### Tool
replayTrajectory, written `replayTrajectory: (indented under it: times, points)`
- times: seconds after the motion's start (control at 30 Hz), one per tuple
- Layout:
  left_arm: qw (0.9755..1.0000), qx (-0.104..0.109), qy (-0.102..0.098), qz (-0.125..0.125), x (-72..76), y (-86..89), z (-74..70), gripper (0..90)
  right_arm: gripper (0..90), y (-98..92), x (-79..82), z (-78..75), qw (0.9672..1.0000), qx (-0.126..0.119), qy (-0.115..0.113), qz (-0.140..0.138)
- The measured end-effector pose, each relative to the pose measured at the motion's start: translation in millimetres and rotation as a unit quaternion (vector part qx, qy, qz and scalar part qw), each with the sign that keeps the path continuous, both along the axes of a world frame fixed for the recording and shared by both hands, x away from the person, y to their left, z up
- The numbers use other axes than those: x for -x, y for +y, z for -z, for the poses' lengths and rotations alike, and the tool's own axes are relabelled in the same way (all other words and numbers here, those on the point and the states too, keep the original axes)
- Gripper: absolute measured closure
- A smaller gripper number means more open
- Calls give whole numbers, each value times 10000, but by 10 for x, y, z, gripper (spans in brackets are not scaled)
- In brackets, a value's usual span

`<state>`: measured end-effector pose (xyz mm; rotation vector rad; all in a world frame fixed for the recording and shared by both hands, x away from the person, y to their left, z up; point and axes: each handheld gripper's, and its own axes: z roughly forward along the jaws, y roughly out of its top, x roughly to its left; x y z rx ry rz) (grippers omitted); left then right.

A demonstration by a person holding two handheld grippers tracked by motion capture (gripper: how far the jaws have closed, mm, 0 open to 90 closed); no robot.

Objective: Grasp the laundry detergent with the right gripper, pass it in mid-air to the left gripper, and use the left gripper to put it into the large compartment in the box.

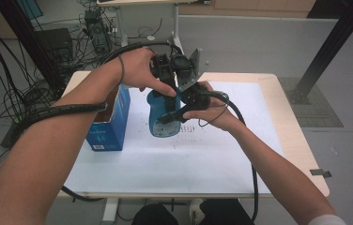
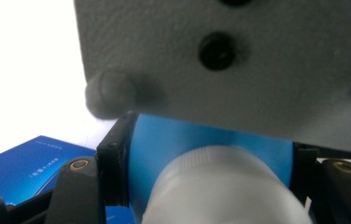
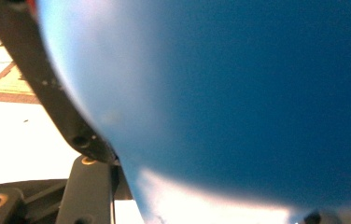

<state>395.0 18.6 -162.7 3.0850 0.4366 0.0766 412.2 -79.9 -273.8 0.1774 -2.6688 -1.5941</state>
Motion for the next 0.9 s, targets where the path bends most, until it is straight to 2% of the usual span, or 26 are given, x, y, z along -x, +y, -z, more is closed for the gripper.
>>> replayTrajectory:
  times: [0.2, 0.23, 0.27, 0.4, 0.47, 0.53, 0.73, 0.9]
  points:
    - [10000, -66, 60, -11, -6, 3, 7, 372, 432, 18, -5, 11, 10000, -9, 29, -53]
    - [10000, -59, 73, -30, -7, 3, 10, 372, 431, 21, 11, 11, 9999, -22, 143, -65]
    - [10000, -52, 78, -36, -9, 4, 10, 373, 431, 21, -4, 15, 10000, 3, 48, -62]
    - [10000, -29, 74, -55, -11, 7, 12, 373, 428, 10, 0, 14, 9999, -3, 117, -70]
    - [9999, -105, 114, -14, -17, 3, 6, 373, 428, 9, 2, 15, 9999, 18, 71, -70]
    - [9999, -42, 89, -63, -9, 7, 10, 373, 427, 9, 8, 16, 9999, -3, 133, -77]
    - [9999, 42, 65, -85, 0, 22, 11, 373, 425, 5, 3, 15, 9999, -14, 108, -84]
    - [9999, 31, 58, -103, 4, 22, 3, 373, 423, 3, 13, 16, 9998, -35, 170, -78]
